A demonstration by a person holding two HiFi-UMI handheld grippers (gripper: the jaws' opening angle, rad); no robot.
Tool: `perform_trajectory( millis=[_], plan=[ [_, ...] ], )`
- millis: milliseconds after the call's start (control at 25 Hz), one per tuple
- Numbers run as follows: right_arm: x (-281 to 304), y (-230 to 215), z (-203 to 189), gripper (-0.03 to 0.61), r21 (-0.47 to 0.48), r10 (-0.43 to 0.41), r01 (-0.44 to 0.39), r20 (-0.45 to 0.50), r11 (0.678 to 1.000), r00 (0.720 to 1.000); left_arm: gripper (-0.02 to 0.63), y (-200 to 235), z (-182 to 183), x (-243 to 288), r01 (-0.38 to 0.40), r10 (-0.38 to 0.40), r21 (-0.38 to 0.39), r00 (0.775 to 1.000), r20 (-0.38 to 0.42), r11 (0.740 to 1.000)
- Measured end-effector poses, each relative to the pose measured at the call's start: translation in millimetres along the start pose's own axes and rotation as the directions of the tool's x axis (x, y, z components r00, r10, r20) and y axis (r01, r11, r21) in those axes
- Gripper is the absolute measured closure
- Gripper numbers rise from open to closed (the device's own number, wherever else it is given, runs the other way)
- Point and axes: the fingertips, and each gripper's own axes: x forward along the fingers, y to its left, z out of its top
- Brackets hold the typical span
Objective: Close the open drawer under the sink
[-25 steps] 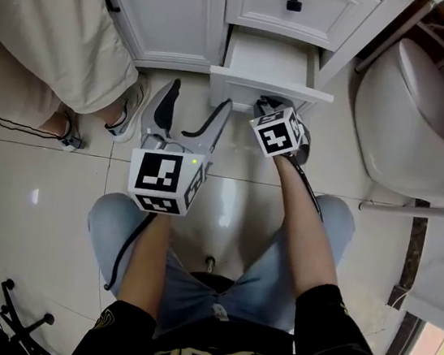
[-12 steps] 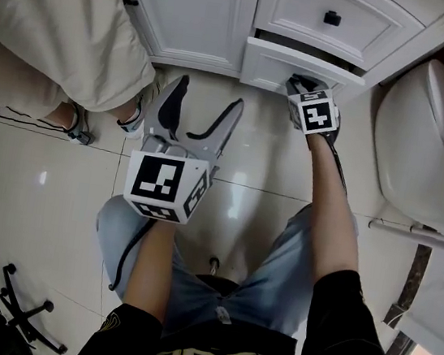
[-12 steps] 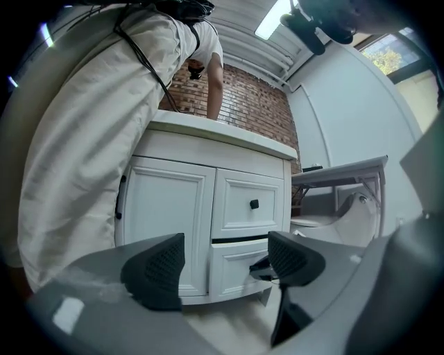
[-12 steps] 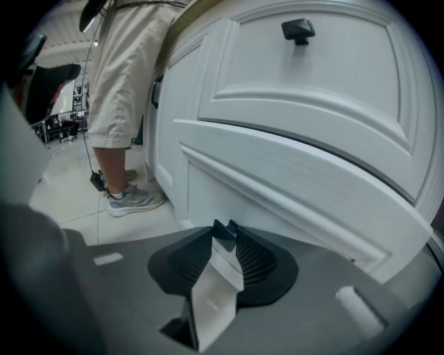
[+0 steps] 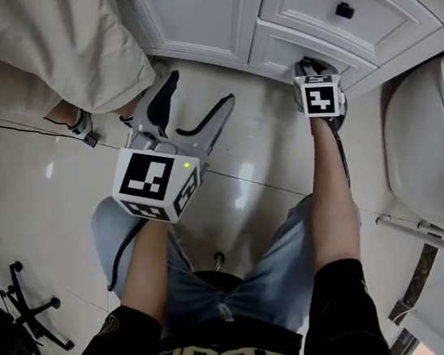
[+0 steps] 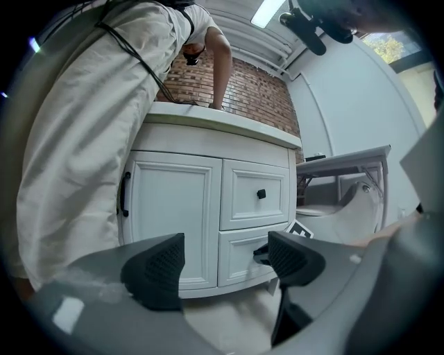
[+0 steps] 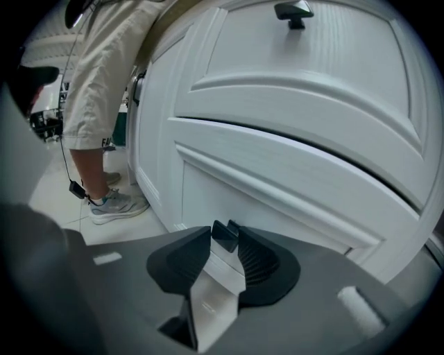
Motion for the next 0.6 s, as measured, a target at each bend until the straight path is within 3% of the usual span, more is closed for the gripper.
perform_trajectory(
  millis=[120,200,240,360,600],
  plan=[
    [-12.5,-1.2,-3.7,0.455,0.188,0.081,-0.089,0.052,0.978,0.995,0.23,-10.7,3.4,-2.9,0.011,-0.011,0.01,1.0,0.007,1.0],
    [-33.5,-6.6,1.8,0.465,0.253,0.084,-0.105,0.091,0.962,0.992,0.23,-19.8,5.8,-6.9,0.024,-0.024,0.039,1.0,0.009,0.999],
    [-46.7,-5.1,11.0,0.494,0.247,0.084,-0.112,0.119,0.963,0.989,0.23,-23.8,8.0,-9.7,0.031,-0.031,0.056,0.999,0.011,0.998],
    [-93.3,15.0,43.3,0.494,0.178,0.11,-0.149,0.213,0.973,0.971,0.23,-34.6,16.6,-21.3,0.047,-0.049,0.087,0.998,0.025,0.995],
    [-195.7,40.9,75.4,0.479,0.077,0.082,-0.118,0.368,0.99,0.926,0.23,-70.6,38.2,-51.3,0.097,-0.102,0.055,0.991,0.091,0.994]
  ],
)
